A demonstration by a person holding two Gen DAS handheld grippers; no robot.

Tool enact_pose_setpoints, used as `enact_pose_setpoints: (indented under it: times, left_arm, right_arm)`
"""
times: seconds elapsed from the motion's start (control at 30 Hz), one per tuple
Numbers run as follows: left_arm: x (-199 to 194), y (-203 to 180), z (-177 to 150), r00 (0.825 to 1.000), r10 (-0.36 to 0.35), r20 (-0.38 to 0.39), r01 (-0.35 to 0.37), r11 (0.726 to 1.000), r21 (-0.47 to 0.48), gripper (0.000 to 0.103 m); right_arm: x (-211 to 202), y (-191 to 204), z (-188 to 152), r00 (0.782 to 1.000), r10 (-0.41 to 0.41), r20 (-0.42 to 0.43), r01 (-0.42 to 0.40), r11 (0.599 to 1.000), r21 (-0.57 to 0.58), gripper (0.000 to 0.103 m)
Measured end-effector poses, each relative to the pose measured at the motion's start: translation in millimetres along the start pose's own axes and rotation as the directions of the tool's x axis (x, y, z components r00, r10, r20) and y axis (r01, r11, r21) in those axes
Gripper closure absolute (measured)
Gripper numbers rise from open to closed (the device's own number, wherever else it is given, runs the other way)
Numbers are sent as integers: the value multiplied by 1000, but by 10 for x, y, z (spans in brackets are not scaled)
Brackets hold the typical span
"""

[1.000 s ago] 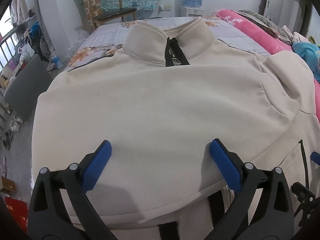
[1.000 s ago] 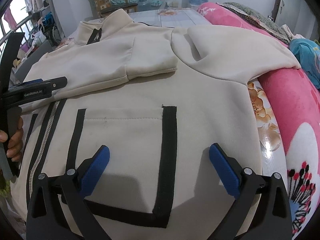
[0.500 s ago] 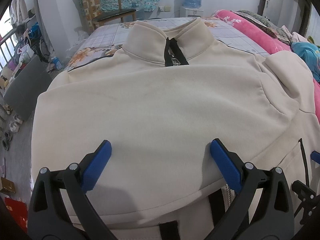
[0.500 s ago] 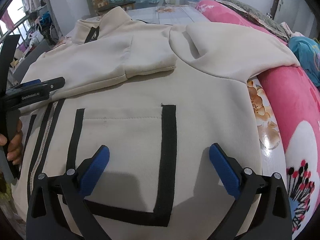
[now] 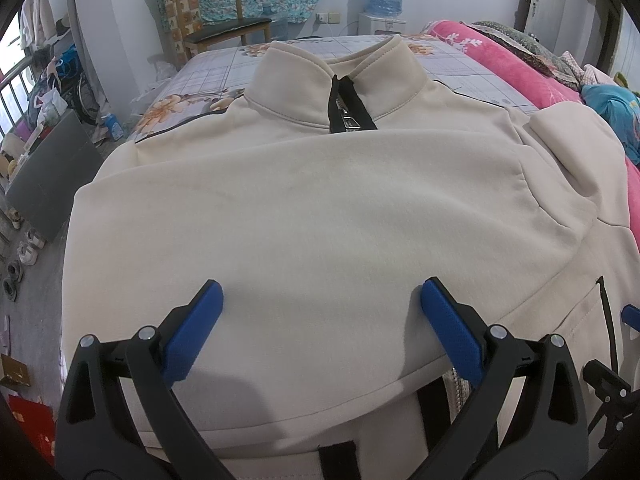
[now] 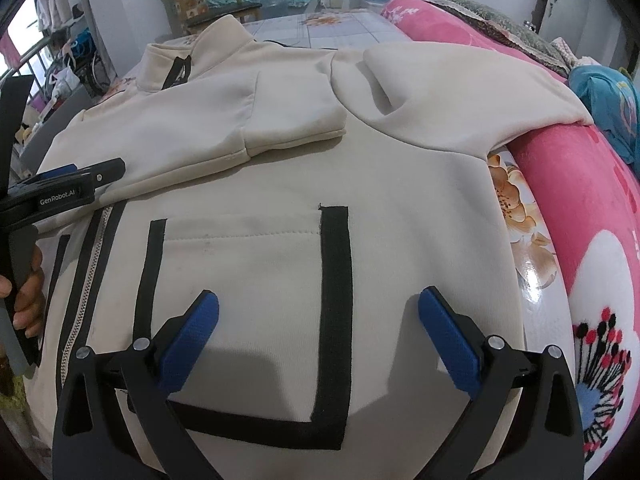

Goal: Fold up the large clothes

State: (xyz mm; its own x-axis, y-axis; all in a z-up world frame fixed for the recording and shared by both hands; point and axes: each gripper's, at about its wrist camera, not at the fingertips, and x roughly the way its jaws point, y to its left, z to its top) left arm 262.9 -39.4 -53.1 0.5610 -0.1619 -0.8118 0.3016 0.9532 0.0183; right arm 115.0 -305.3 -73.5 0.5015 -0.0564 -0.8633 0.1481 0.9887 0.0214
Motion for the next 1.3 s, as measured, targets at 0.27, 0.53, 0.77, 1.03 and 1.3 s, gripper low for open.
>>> enact_pose_setpoints:
  times: [0.27,0.53,0.77,1.03,1.3]
  left_arm:
    - [0,0,-2,1000,1,1,-1,1000,1,7]
    - [1,0,-3,1000,1,1,-1,1000,1,7]
    - [1,1,-3,1000,1,1,-1,1000,0,7]
    - [1,1,-4,1000,1,1,-1,1000,1,7]
    - [0,-1,-5,1000,1,2,-1,1000,1,7]
  right_arm:
    - [-5,-1,0,1000,0,1,0,1000,-2,6]
    - [-5,-1,-1,1000,0,1,0,1000,-2,6]
    - [-7,1,-4,1000,1,2,-1,1000,-6,6]
    - [-53,12,40,1000,6,-2,-7,999,-35,6]
    - [-338,-150,128,997,28,74,-30,999,20,6]
